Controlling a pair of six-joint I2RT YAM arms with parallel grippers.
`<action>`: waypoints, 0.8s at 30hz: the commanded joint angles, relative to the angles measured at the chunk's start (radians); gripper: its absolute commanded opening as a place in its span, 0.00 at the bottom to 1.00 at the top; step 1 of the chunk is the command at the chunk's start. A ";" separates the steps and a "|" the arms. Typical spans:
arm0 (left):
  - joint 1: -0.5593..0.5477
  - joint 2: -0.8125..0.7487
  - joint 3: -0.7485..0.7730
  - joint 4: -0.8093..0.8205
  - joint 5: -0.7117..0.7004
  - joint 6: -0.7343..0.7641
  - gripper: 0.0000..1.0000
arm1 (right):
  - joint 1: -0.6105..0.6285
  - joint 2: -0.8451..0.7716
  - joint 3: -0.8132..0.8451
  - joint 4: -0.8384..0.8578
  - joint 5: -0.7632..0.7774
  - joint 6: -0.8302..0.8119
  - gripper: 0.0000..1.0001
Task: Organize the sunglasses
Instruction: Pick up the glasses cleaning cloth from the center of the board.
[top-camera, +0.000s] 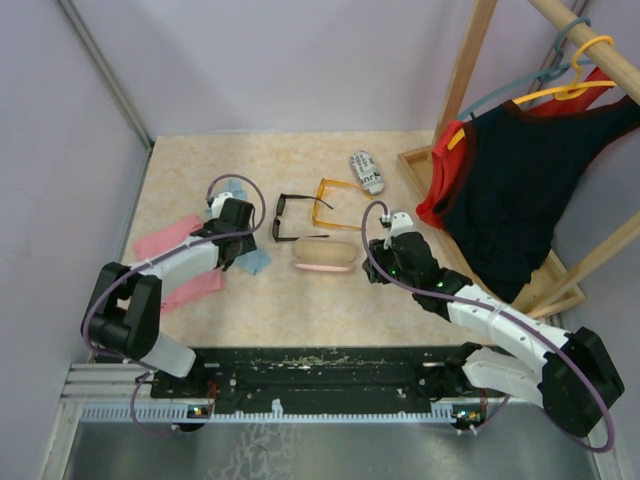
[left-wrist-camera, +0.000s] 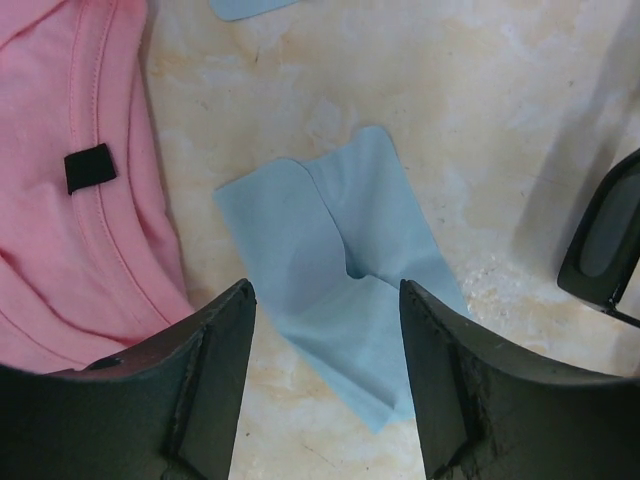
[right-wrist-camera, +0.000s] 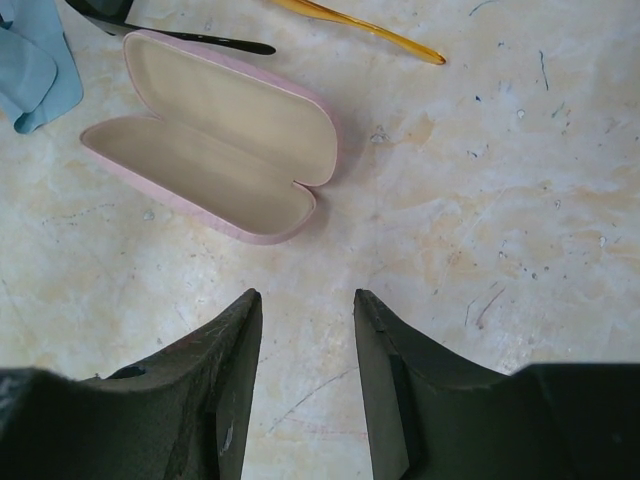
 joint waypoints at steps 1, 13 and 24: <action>0.025 0.026 0.000 0.064 0.040 0.028 0.62 | -0.003 -0.027 0.009 0.013 -0.011 -0.003 0.42; 0.040 0.102 0.031 0.036 0.048 0.043 0.55 | -0.005 -0.016 0.020 0.011 -0.012 -0.008 0.42; 0.046 0.115 0.032 0.043 0.042 0.041 0.35 | -0.004 -0.015 0.028 0.005 -0.012 -0.013 0.42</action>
